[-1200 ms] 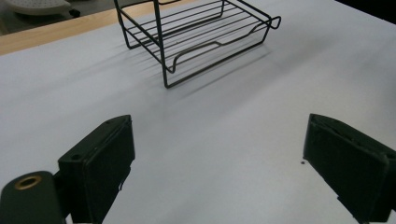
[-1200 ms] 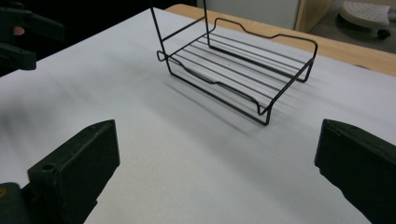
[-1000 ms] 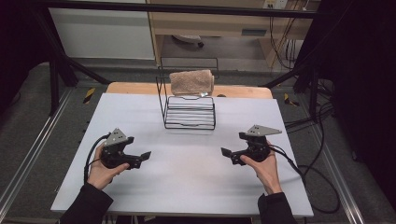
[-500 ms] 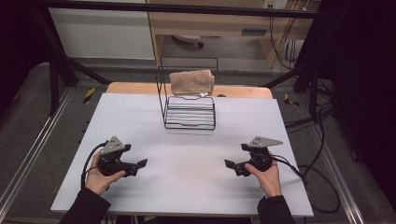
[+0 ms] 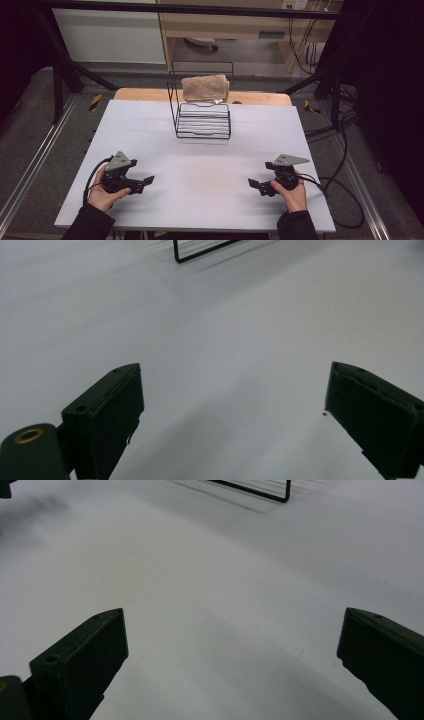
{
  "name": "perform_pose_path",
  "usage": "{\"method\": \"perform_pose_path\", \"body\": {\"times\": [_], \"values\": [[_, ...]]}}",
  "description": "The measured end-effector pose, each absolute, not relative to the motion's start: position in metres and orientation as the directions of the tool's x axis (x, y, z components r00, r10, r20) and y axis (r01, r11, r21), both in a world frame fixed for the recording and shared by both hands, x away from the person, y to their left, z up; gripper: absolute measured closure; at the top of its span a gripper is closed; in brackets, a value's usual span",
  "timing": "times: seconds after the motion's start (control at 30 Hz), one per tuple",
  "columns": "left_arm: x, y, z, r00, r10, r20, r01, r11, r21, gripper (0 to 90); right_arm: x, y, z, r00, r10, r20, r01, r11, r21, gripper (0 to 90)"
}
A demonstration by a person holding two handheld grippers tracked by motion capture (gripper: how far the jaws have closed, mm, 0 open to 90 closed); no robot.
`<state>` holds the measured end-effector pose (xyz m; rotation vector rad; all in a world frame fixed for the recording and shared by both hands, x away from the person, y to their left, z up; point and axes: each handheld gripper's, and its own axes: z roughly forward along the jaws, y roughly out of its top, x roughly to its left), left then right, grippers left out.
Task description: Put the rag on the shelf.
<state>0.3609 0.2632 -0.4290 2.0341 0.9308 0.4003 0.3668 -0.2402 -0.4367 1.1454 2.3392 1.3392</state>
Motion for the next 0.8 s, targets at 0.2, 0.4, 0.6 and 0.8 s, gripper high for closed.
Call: {"method": "perform_pose_path", "body": {"times": [0.2,0.4,0.6,0.8], "values": [[0.359,0.267,-0.435,0.673,0.738,-0.047,0.472,-0.38,0.795,8.4,0.363,-0.248,-0.442,-0.671,0.721,0.176,0.531,0.301,0.792,0.6],[0.358,0.273,-0.439,0.661,0.749,-0.052,0.482,-0.371,0.794,8.1,0.361,-0.255,-0.446,-0.657,0.731,0.181,0.544,0.295,0.785,0.6],[0.358,0.275,-0.441,0.658,0.751,-0.05,0.485,-0.373,0.791,8.1,0.36,-0.255,-0.449,-0.668,0.722,0.181,0.543,0.307,0.782,0.6],[0.358,0.275,-0.441,0.659,0.75,-0.051,0.484,-0.371,0.792,8.1,0.36,-0.255,-0.448,-0.668,0.722,0.178,0.539,0.305,0.785,0.6]]}}
